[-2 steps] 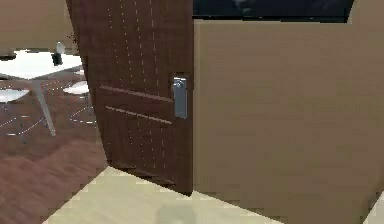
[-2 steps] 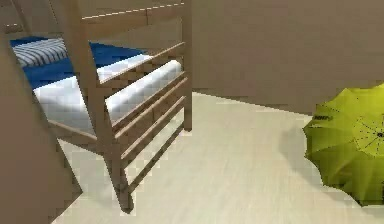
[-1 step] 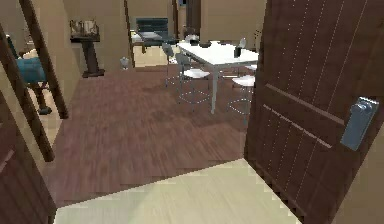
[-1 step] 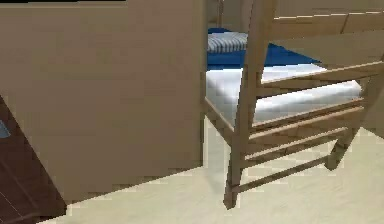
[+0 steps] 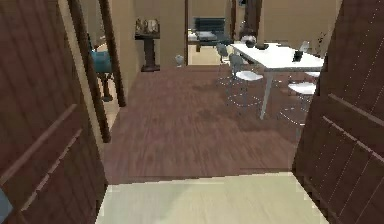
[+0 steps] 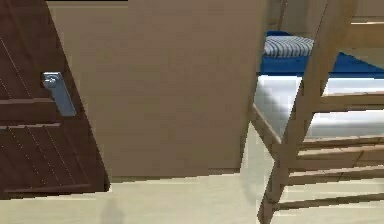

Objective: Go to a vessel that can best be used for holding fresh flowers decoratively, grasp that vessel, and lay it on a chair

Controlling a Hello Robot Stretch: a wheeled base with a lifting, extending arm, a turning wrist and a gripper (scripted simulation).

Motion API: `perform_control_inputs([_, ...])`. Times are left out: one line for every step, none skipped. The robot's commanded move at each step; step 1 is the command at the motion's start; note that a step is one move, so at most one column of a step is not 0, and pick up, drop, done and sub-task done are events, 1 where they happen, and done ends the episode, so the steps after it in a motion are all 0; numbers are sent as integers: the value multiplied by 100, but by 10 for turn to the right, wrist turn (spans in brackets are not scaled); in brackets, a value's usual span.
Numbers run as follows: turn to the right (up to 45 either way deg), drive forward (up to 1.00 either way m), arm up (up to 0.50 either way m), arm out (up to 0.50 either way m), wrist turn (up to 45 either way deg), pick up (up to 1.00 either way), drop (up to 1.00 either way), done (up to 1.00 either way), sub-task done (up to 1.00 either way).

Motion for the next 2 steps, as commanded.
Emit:
perform_control_inputs([0,100,0,0,0,0,0,0,0])
perform_control_inputs([0,100,0,0,0,0,0,0,0])
